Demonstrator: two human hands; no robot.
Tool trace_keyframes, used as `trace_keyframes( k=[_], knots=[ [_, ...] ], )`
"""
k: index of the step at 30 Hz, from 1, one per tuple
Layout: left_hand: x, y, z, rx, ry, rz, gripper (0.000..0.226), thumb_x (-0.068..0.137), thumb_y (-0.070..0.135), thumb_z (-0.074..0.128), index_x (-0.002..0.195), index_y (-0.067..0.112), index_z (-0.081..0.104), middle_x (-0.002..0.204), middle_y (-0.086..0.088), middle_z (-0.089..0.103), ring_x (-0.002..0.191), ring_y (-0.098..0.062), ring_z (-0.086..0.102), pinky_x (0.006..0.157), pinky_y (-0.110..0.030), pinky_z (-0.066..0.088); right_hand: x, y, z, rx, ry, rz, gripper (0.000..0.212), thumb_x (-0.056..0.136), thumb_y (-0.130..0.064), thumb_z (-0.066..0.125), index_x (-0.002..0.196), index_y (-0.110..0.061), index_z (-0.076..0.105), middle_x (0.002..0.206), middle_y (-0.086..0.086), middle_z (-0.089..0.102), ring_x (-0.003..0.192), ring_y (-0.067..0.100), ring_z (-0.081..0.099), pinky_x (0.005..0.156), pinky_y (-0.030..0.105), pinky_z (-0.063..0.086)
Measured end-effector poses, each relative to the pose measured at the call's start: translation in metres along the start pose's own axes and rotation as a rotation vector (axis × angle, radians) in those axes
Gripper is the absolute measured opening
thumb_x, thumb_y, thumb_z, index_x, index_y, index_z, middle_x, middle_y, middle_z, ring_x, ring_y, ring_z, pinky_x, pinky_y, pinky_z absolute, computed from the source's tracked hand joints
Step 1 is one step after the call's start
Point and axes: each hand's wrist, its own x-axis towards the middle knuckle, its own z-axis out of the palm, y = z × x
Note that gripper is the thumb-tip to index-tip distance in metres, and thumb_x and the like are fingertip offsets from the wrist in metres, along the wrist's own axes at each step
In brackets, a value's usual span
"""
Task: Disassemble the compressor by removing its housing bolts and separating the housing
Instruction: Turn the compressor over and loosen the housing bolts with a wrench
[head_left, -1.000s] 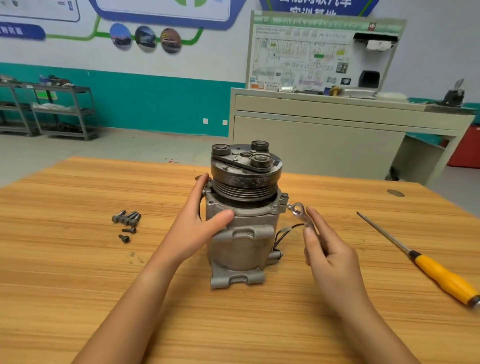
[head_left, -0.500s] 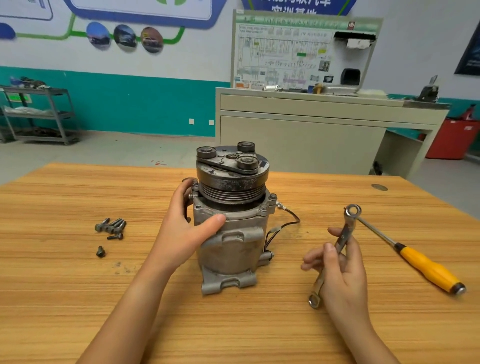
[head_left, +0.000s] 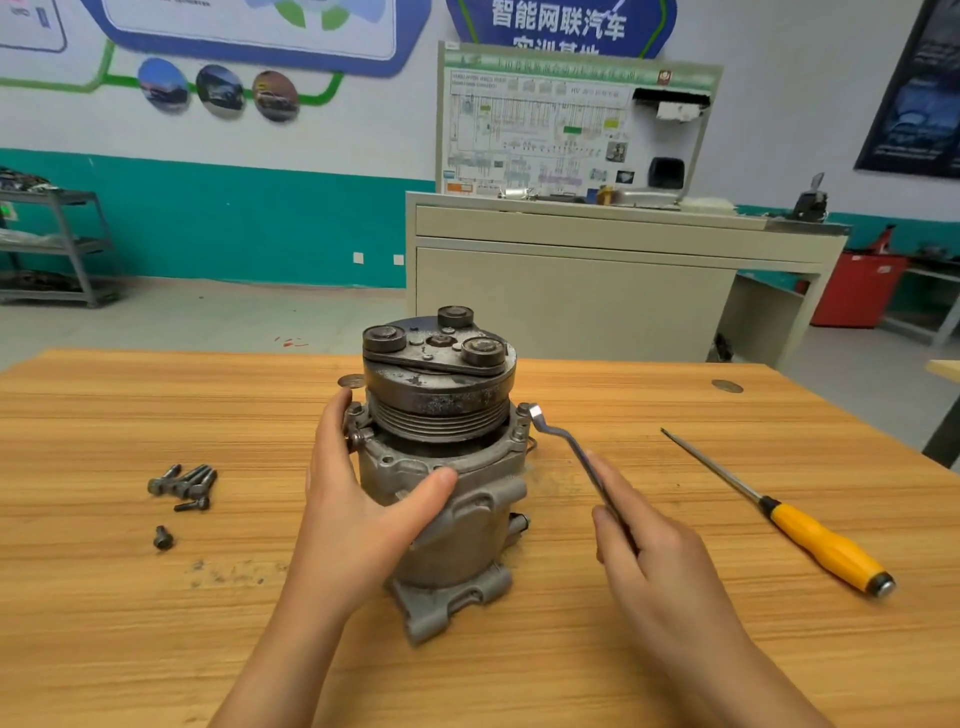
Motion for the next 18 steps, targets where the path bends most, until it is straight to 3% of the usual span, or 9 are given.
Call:
trace_keyframes(
  k=[4, 10, 12, 15, 18],
  knots=[
    [0.000, -0.001, 0.002, 0.006, -0.003, 0.019, 0.102, 0.066, 0.045, 0.078, 0.143, 0.045, 0.011, 0.140, 0.021, 0.027, 0.136, -0.007, 0.025, 0.107, -0.030, 0.025, 0.015, -0.004, -0.021, -0.226, -0.097, 0.035, 0.051, 0.096, -0.026, 0.038, 0.140, -0.047, 0.022, 0.071, -0.010, 0.057, 0.065, 0.010, 0.051, 0.060, 0.028, 0.038],
    [0.006, 0.004, 0.006, 0.049, -0.008, 0.023, 0.111, 0.059, 0.051, 0.074, 0.147, 0.039, 0.007, 0.153, 0.015, 0.019, 0.139, -0.008, 0.021, 0.108, -0.031, 0.023, 0.022, -0.022, -0.041, -0.509, -0.171, -0.004, 0.053, 0.095, -0.027, 0.031, 0.141, -0.047, 0.013, 0.086, -0.009, 0.055, 0.082, 0.016, 0.055, 0.066, 0.030, 0.044],
    [0.006, 0.003, 0.007, 0.046, 0.006, 0.027, 0.109, 0.061, 0.049, 0.075, 0.147, 0.038, 0.010, 0.152, 0.015, 0.021, 0.138, -0.008, 0.023, 0.106, -0.029, 0.024, 0.024, -0.033, -0.047, -0.675, -0.221, -0.003, 0.054, 0.095, -0.024, 0.030, 0.142, -0.043, 0.012, 0.086, -0.005, 0.052, 0.077, 0.019, 0.048, 0.061, 0.030, 0.039],
    [0.006, 0.003, 0.008, 0.052, 0.011, 0.037, 0.106, 0.062, 0.048, 0.074, 0.147, 0.035, 0.013, 0.151, 0.013, 0.023, 0.137, -0.009, 0.025, 0.108, -0.030, 0.026, 0.028, -0.060, -0.050, -0.919, -0.272, -0.006, 0.055, 0.091, -0.009, 0.033, 0.141, -0.024, 0.017, 0.085, 0.002, 0.053, 0.074, 0.024, 0.044, 0.045, 0.028, 0.026],
    [0.007, 0.004, 0.009, 0.074, 0.013, 0.046, 0.103, 0.063, 0.047, 0.073, 0.147, 0.032, 0.015, 0.150, 0.010, 0.025, 0.137, -0.011, 0.026, 0.111, -0.037, 0.028, 0.024, -0.084, -0.038, -1.019, -0.402, -0.037, 0.064, 0.088, 0.003, 0.036, 0.144, -0.003, 0.005, 0.097, 0.009, 0.056, 0.070, 0.024, 0.046, 0.040, 0.026, 0.025]
  ],
)
